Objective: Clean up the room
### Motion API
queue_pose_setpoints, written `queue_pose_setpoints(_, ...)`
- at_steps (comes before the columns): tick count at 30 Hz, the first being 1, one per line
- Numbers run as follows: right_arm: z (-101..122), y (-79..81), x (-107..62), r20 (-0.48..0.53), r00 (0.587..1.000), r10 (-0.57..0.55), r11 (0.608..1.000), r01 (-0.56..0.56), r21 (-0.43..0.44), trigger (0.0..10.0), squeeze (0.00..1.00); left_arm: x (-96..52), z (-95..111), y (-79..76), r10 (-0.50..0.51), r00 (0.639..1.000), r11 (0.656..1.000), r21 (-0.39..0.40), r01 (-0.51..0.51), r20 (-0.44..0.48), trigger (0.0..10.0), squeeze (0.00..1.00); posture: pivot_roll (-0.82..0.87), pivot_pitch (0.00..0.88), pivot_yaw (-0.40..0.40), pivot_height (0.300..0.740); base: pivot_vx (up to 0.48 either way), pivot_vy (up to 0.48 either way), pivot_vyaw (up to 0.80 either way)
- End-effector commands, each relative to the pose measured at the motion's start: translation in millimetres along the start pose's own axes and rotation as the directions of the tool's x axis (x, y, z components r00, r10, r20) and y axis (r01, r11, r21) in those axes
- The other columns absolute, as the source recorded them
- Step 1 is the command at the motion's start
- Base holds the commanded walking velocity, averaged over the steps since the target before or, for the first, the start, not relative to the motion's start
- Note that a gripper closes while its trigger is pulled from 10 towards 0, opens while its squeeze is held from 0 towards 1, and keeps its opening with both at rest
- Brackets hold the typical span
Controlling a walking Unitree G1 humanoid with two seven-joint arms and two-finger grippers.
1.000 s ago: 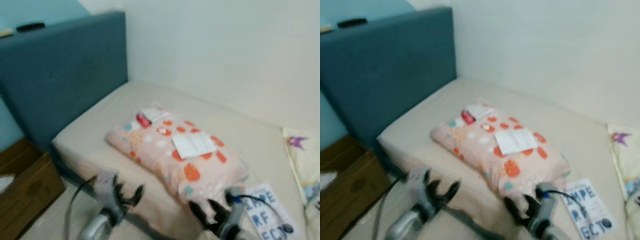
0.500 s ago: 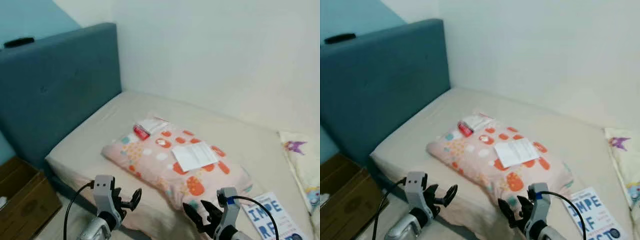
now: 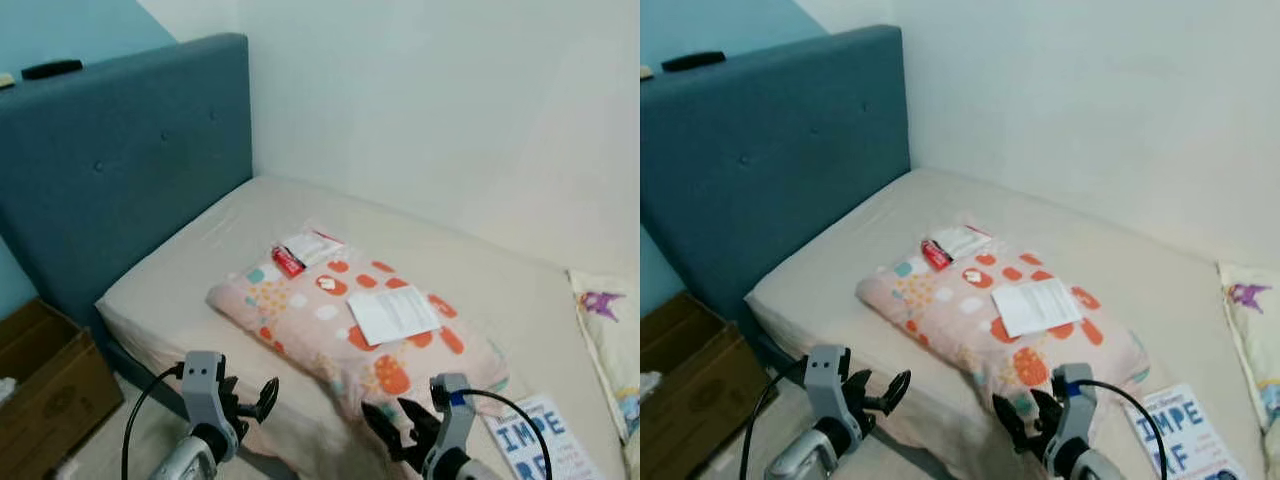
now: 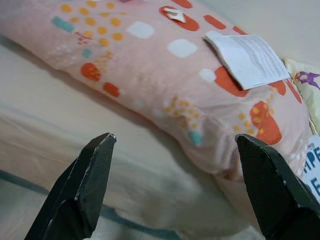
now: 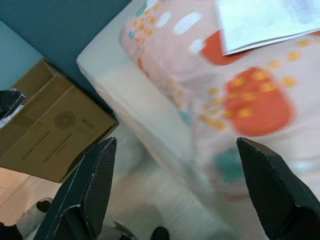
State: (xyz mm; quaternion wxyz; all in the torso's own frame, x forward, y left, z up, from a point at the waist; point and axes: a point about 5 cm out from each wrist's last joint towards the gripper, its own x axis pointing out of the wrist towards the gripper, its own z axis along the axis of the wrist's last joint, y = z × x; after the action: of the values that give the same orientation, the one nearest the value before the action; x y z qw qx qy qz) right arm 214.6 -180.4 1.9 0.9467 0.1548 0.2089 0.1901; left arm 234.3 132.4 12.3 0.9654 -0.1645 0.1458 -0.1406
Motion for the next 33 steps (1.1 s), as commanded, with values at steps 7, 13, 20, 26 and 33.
queue_pose_setpoints(7, 3.9, -6.4, 6.7, -0.005, 0.999, -0.045, 0.999, 0.045, -0.025, 10.0, 0.00, 2.0, 0.5, 0.2, 0.016, 1.000, 1.000, -0.024, -0.016, 0.005, 10.0, 0.00, -0.01, 0.017, -0.071, 0.726, 0.000, 0.000, 0.00)
queue_pose_setpoints(13, 16.9, -10.0, 22.6, 0.012, 0.994, -0.104, 0.994, 0.105, -0.043, 10.0, 0.00, 8.1, 7.1, 7.9, 0.036, 0.999, 0.999, 0.014, -0.036, 0.020, 10.0, 0.00, -0.02, 0.016, -0.068, 0.726, 0.000, 0.000, 0.00)
queue_pose_setpoints(20, 31.6, -9.6, 39.9, 0.026, 0.992, -0.121, 0.991, 0.123, -0.053, 10.0, 0.00, 19.7, 20.7, 19.5, 0.102, 0.993, 0.994, 0.023, -0.104, 0.059, 10.0, 0.00, -0.04, 0.016, -0.060, 0.726, 0.000, 0.000, 0.00)
queue_pose_setpoints(26, 54.9, -7.5, 66.5, 0.047, 0.983, -0.179, 0.981, 0.182, -0.063, 10.0, 0.00, 27.7, 33.0, 32.5, 0.151, 0.986, 0.987, 0.049, -0.155, 0.075, 10.0, 0.00, -0.02, 0.012, -0.049, 0.726, 0.000, 0.000, 0.00)
queue_pose_setpoints(33, 63.8, -7.5, 78.9, 0.060, 0.966, -0.252, 0.967, 0.253, -0.003, 10.0, 0.00, 29.8, 35.8, 42.9, 0.176, 0.982, 0.981, 0.070, -0.181, 0.073, 10.0, 0.00, -0.02, 0.006, -0.048, 0.726, 0.000, 0.000, 0.00)
